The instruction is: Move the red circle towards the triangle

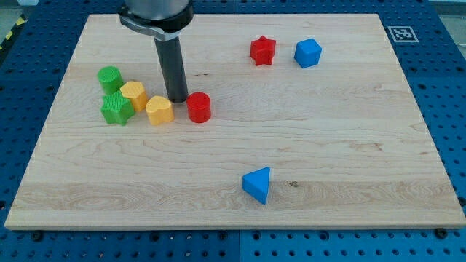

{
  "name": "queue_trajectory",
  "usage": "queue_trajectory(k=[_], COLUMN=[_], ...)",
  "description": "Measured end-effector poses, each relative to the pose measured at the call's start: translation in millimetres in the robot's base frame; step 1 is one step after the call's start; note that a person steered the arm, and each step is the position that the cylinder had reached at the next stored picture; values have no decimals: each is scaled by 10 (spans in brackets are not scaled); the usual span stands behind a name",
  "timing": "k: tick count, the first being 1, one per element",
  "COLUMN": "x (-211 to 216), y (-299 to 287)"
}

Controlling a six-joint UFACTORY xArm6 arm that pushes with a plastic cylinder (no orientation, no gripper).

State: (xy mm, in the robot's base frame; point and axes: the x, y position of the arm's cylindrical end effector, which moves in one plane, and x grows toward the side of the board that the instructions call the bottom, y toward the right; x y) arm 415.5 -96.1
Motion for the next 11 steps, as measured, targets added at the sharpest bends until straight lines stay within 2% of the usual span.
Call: queue_trajectory(k=[2,11], x=[38,653], y=[246,653])
